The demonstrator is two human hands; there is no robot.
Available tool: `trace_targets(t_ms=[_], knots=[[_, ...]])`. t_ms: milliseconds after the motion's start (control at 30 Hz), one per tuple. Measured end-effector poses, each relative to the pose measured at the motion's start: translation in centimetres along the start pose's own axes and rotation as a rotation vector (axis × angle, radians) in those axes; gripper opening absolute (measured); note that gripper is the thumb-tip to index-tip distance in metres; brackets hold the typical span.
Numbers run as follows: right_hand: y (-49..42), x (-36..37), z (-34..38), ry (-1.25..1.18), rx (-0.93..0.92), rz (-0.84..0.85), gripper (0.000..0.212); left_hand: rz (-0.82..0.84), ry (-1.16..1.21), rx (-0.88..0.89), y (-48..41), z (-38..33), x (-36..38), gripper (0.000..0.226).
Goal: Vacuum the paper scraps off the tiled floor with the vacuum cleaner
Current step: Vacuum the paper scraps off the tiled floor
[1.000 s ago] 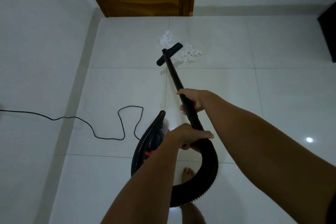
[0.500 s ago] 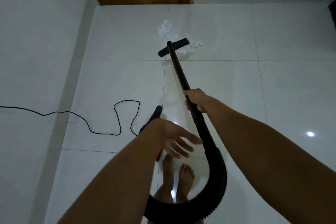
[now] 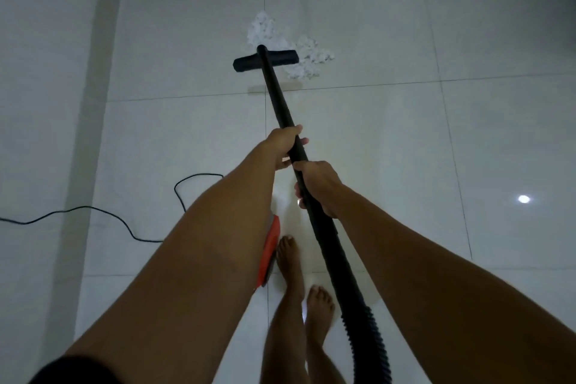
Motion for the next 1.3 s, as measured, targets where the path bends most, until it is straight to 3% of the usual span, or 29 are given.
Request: trace_targets(t_ms=[200, 333, 433, 700, 933, 1100, 1300], knots=[[-4.4, 0.2, 0.7, 0.053, 0.069, -0.062, 0.034, 0.044, -0.124, -0.018, -4.2, -0.9, 2.6, 0.042], [-5.9, 0.7, 0.4, 0.098, 0.142, -0.010, 0.048, 0.033, -0.139, -0.033, -6.8, -1.9, 3.6, 0.046], [-7.2, 0.1, 1.4, 0.179, 0.094, -0.048, 0.051, 0.059, -0.108, -0.078, -8.6, -2.3, 4.3, 0.046], [-11.2, -2.8, 3.4, 0.249, 0.152, -0.080, 0.044, 0.144, -0.097, -0.184, -11.0, -3.6, 7.5, 0.037], [-14.7, -5.6, 4.1, 0.405, 0.110, -0.058, 0.043, 0.119, -0.112, -0.189, -11.9, -6.1, 10.9, 0.024], [-17.1, -6.1, 1.6, 0.473, 0.089, -0.049, 0.061, 0.086, -0.060, -0.188, -12.3, -6.0, 11.7, 0.010], [-15.0, -6.5, 0.4, 0.451, 0.088, -0.033, 0.049, 0.090, -0.038, -0.192, -10.5, -3.5, 11.6, 0.009]])
Point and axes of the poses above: each hand's wrist, its own y-axis away from the middle knuckle, its own x-axis out of the palm, z = x × y, the point moved 8 cm from there along -y, towards the middle knuckle, and after that the axes turned 13 degrees about -z, right-handed, at the moved point
